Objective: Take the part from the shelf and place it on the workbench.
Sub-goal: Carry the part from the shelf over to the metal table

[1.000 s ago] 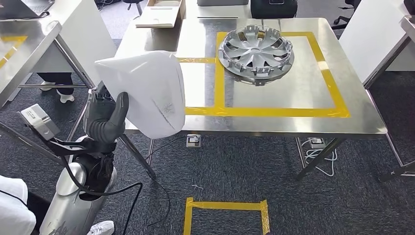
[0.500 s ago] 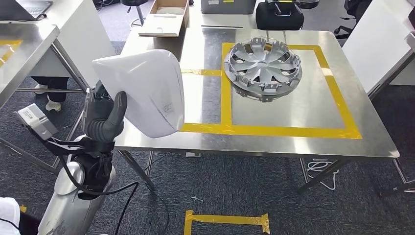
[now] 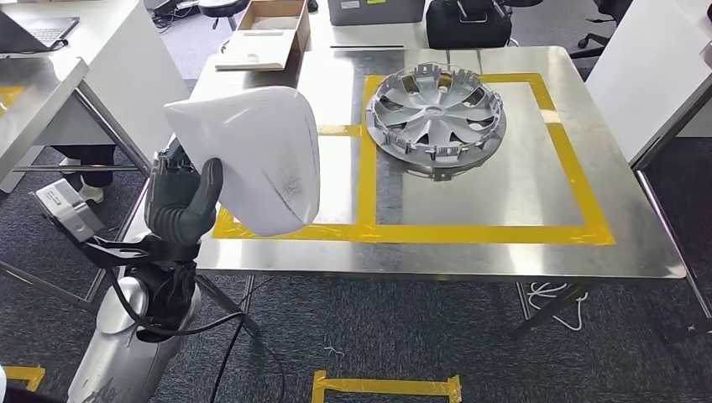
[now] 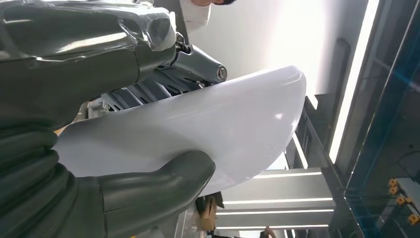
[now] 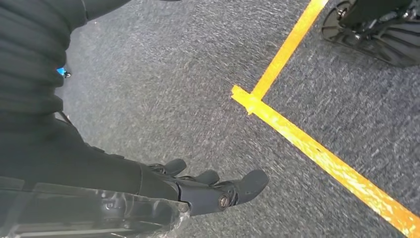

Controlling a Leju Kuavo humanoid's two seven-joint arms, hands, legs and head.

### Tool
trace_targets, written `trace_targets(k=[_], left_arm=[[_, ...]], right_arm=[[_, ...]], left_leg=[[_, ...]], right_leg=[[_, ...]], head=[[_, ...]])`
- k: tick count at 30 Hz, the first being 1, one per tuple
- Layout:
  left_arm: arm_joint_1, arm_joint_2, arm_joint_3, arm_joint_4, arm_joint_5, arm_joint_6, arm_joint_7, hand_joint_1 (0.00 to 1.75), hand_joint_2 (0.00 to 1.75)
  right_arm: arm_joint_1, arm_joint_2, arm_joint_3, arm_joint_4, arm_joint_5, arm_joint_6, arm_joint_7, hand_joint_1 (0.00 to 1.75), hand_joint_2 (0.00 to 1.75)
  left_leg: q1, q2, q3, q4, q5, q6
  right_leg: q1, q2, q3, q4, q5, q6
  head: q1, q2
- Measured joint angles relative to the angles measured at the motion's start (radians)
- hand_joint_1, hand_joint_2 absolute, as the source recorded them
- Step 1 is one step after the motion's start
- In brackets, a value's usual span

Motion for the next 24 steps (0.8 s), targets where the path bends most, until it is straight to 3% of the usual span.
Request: trace_targets(k=[2,3,4,6,7,8,10,13,16,18,19,21,22,24], left_arm=[[-0.006,0.002,0.0,0.002,-0.035,0.022,0.001,1.75,1.75],[-0.009,0.005,0.001,0.003,-0.057,0.035,0.004,1.75,1.75],[-0.015,0.007,0.002,0.005,-0.079,0.048,0.007,1.75,1.75],[-0.033,0.013,0.007,0.007,-0.111,0.065,0.012,1.75,1.75],[-0.042,0.015,0.009,0.008,-0.117,0.07,0.013,1.75,1.75],[-0.05,0.016,0.012,0.008,-0.119,0.072,0.014,1.75,1.75],[-0.06,0.019,0.016,0.009,-0.122,0.074,0.014,1.75,1.75],[-0.065,0.022,0.019,0.012,-0.141,0.082,0.016,1.75,1.75],[-0.07,0.024,0.022,0.019,-0.164,0.096,0.017,1.75,1.75],[-0.064,0.027,0.026,0.024,-0.172,0.097,0.018,1.75,1.75],[-0.062,0.029,0.029,0.027,-0.175,0.098,0.018,1.75,1.75],[-0.059,0.033,0.035,0.031,-0.179,0.098,0.017,1.75,1.75],[-0.058,0.036,0.039,0.032,-0.183,0.1,0.015,1.75,1.75],[-0.055,0.043,0.047,0.032,-0.196,0.107,0.01,1.75,1.75]], right_arm=[[0.007,0.0,-0.006,0.0,-0.006,0.001,-0.008,0.0,1.75],[0.011,0.0,-0.01,0.0,-0.009,0.001,-0.013,0.0,1.75],[0.015,0.0,-0.015,0.0,-0.012,0.001,-0.016,0.0,1.75],[0.021,0.006,-0.022,0.0,-0.015,0.0,-0.023,0.0,1.75],[0.023,0.007,-0.024,0.0,-0.016,-0.001,-0.025,0.0,1.75],[0.024,0.013,-0.026,0.0,-0.016,-0.001,-0.027,0.0,1.75],[0.026,0.016,-0.03,0.0,-0.017,-0.001,-0.028,0.0,1.75],[0.029,0.019,-0.034,-0.001,-0.017,-0.001,-0.029,0.0,1.75],[0.033,0.012,-0.039,0.001,-0.016,-0.001,-0.03,0.0,1.75],[0.037,0.005,-0.042,0.002,-0.015,0.0,-0.03,0.0,1.75],[0.038,0.003,-0.044,0.002,-0.014,0.001,-0.03,0.0,1.75],[0.038,0.003,-0.045,0.002,-0.013,0.002,-0.03,0.0,1.75],[0.037,0.004,-0.046,0.002,-0.012,0.004,-0.029,0.0,1.75],[0.035,0.005,-0.046,0.002,-0.008,0.006,-0.029,0.0,1.75]], left_leg=[[-0.001,0.001,-0.065,0.097,-0.029,0.002],[-0.003,0.001,-0.074,0.098,-0.018,0.01],[-0.008,0.001,-0.064,0.063,0.01,0.024],[-0.027,0.001,-0.007,-0.066,0.083,0.073],[-0.038,0.002,0.017,-0.12,0.106,0.094],[-0.047,0.002,0.033,-0.154,0.118,0.107],[-0.058,0.001,0.046,-0.18,0.121,0.112],[-0.05,0.004,0.094,-0.24,0.145,0.122],[-0.043,0.006,0.111,-0.259,0.151,0.12],[-0.038,0.003,0.108,-0.252,0.146,0.111],[-0.034,0.002,0.106,-0.244,0.14,0.103],[-0.025,0.0,0.096,-0.213,0.122,0.081],[-0.023,-0.001,0.087,-0.19,0.11,0.068],[-0.024,-0.001,0.073,-0.162,0.094,0.053]], right_leg=[[0.008,0.002,0.004,0.0,-0.006,-0.005],[0.014,0.003,0.007,0.0,-0.009,-0.007],[0.021,0.004,0.012,-0.001,-0.011,-0.01],[0.034,0.006,0.023,-0.004,-0.016,-0.013],[0.035,0.006,0.028,-0.007,-0.017,-0.014],[0.034,0.006,0.03,-0.012,-0.017,-0.012],[0.026,0.003,0.035,-0.025,-0.015,-0.007],[0.028,-0.001,0.027,0.001,-0.032,-0.006],[0.023,-0.002,-0.063,0.168,-0.096,-0.004],[0.012,-0.002,-0.103,0.226,-0.104,0.016],[0.006,-0.003,-0.094,0.2,-0.086,0.032],[-0.005,-0.005,-0.039,0.085,-0.033,0.062],[-0.008,-0.005,-0.016,0.038,-0.016,0.064],[-0.005,-0.004,-0.006,0.017,-0.012,0.041]], head=[[0.0,0.0],[0.0,0.0],[0.0,0.0],[0.002,0.0],[0.005,0.0],[0.008,0.0],[0.01,0.0],[0.008,0.0],[0.01,0.0],[0.01,0.0],[0.01,0.0],[0.011,0.0],[0.012,0.0],[0.01,0.0]])
